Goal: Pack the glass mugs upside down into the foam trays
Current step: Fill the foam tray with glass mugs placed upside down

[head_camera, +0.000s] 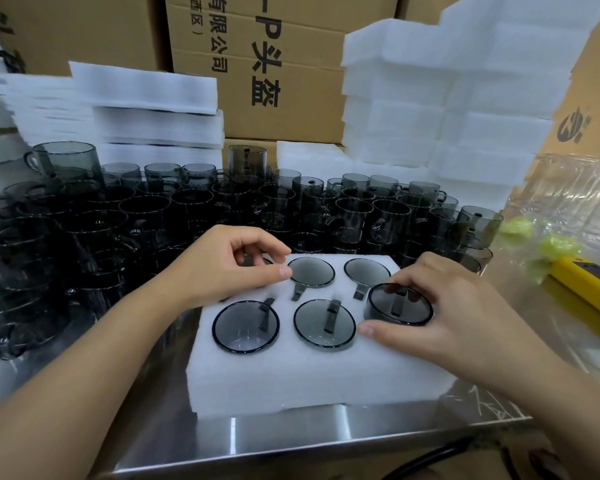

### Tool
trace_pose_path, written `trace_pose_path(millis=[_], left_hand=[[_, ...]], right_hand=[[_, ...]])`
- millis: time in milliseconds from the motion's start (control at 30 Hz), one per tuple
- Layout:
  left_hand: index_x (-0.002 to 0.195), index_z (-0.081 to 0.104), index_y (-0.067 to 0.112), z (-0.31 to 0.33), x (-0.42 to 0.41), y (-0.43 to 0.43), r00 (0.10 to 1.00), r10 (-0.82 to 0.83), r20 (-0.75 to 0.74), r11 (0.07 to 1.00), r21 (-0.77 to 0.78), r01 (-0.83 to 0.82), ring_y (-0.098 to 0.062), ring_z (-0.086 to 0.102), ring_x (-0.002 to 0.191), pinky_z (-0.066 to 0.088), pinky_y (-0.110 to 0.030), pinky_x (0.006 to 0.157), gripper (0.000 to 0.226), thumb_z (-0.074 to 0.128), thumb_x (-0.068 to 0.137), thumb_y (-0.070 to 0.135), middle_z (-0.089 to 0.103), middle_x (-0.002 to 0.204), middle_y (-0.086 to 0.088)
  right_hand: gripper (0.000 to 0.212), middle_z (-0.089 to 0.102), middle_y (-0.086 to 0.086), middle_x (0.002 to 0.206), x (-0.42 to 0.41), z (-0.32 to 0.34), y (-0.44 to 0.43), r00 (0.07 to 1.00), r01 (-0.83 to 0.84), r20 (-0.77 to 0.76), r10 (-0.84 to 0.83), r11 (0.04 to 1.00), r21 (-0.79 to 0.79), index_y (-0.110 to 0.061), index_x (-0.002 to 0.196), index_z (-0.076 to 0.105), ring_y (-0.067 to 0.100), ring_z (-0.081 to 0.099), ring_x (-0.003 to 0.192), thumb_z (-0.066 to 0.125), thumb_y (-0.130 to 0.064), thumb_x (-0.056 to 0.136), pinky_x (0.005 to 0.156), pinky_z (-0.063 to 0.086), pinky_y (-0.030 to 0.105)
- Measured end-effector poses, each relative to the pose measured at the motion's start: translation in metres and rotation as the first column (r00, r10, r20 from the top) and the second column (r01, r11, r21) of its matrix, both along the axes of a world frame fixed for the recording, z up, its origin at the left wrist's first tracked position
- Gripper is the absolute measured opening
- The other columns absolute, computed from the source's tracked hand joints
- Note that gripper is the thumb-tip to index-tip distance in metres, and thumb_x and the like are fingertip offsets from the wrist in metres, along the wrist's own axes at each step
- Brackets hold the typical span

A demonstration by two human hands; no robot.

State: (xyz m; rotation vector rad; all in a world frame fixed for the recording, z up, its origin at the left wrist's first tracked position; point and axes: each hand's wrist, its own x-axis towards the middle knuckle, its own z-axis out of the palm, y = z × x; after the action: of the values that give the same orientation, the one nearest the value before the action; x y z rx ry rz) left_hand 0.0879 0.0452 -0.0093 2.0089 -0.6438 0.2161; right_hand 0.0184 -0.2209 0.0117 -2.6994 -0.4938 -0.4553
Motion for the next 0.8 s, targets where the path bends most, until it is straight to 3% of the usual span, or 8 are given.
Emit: trace_pose_path(millis=[167,467,633,733,800], left_hand=[[0.089,0.072,0.041,0.000,0.000,0.001,1.000,-0.003,0.007,1.000,0.005,0.003,0.000,0.059,0.067,0.044,-0.011,0.060,0.032,0.069,0.062,0.056,0.071,0.087,0.015],[0.085,0.073,0.037,-0.001,0.000,0.000,1.000,0.001,0.027,1.000,0.016,-0.002,0.002,0.059,0.067,0.042,-0.008,0.059,0.029,0.069,0.062,0.055,0.069,0.078,0.019],[0.086,0.073,0.036,0.000,0.001,0.000,1.000,0.012,0.026,1.000,0.026,-0.013,0.002,0.058,0.066,0.043,-0.009,0.060,0.030,0.072,0.063,0.054,0.069,0.078,0.020],[0.087,0.073,0.034,0.000,-0.001,0.000,1.000,0.014,0.022,1.000,0.023,-0.015,0.002,0.058,0.067,0.044,-0.011,0.061,0.021,0.080,0.070,0.044,0.069,0.079,0.019],[0.088,0.074,0.031,0.000,-0.001,-0.001,0.999,0.028,0.021,0.999,0.019,-0.028,-0.001,0.059,0.069,0.045,-0.011,0.061,0.018,0.076,0.071,0.039,0.070,0.082,0.017]], right_hand=[[0.060,0.053,-0.017,0.086,0.001,-0.002,-0.005,0.997,-0.028,-0.067,0.031,0.998,0.056,-0.039,0.085,0.054,-0.004,0.047,0.088,0.047,-0.087,0.049,0.071,0.039,0.015],[0.073,0.046,-0.017,0.086,0.002,0.010,-0.006,0.994,-0.092,-0.082,0.078,0.979,-0.182,-0.037,0.096,0.051,-0.003,0.042,0.089,0.038,-0.092,0.050,0.073,0.032,0.011],[0.079,0.045,-0.019,0.086,0.004,0.014,-0.006,0.992,-0.098,-0.100,0.075,0.966,-0.240,-0.038,0.100,0.052,-0.006,0.044,0.088,0.037,-0.093,0.046,0.068,0.029,0.011],[0.075,0.046,-0.017,0.084,0.008,0.018,-0.006,0.986,-0.115,-0.144,0.083,0.967,-0.226,-0.039,0.094,0.053,-0.006,0.044,0.085,0.035,-0.096,0.049,0.067,0.030,0.013],[0.071,0.051,-0.013,0.083,0.012,0.023,-0.007,0.979,-0.122,-0.176,0.099,0.984,-0.128,-0.036,0.089,0.056,-0.003,0.048,0.082,0.023,-0.093,0.061,0.069,0.035,0.018]])
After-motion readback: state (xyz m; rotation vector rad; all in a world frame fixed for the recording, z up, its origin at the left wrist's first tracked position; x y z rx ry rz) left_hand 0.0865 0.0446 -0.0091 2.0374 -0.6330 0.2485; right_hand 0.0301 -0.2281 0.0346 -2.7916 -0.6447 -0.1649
